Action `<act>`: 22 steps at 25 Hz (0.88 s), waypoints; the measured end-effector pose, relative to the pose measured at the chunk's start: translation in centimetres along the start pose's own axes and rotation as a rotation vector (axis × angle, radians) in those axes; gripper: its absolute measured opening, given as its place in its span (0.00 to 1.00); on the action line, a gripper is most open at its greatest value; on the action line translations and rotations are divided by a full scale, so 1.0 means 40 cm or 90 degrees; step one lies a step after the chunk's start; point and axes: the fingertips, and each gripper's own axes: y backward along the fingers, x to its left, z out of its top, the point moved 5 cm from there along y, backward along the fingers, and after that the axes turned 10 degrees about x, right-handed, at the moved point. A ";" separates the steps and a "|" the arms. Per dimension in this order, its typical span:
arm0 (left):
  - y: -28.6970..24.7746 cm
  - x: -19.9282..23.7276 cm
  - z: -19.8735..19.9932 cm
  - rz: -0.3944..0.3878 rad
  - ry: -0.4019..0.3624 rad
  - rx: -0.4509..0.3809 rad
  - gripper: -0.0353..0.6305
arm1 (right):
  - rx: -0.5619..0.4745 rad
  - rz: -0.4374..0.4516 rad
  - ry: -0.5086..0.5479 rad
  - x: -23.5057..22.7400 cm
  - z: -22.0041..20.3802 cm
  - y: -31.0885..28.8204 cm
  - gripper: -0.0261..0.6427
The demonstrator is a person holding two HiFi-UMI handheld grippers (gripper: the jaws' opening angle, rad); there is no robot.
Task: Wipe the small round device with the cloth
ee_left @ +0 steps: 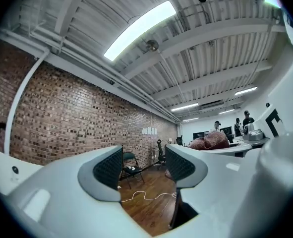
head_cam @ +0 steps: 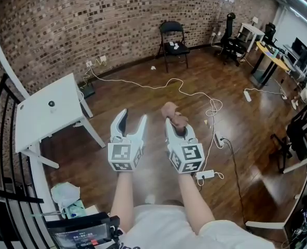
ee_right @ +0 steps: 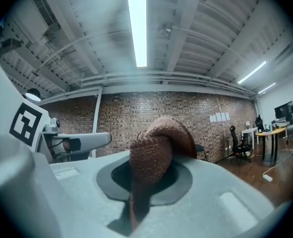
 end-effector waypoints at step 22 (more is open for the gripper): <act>-0.729 0.067 0.009 0.015 0.002 0.004 0.46 | 0.005 0.059 0.008 -0.487 0.113 -0.547 0.08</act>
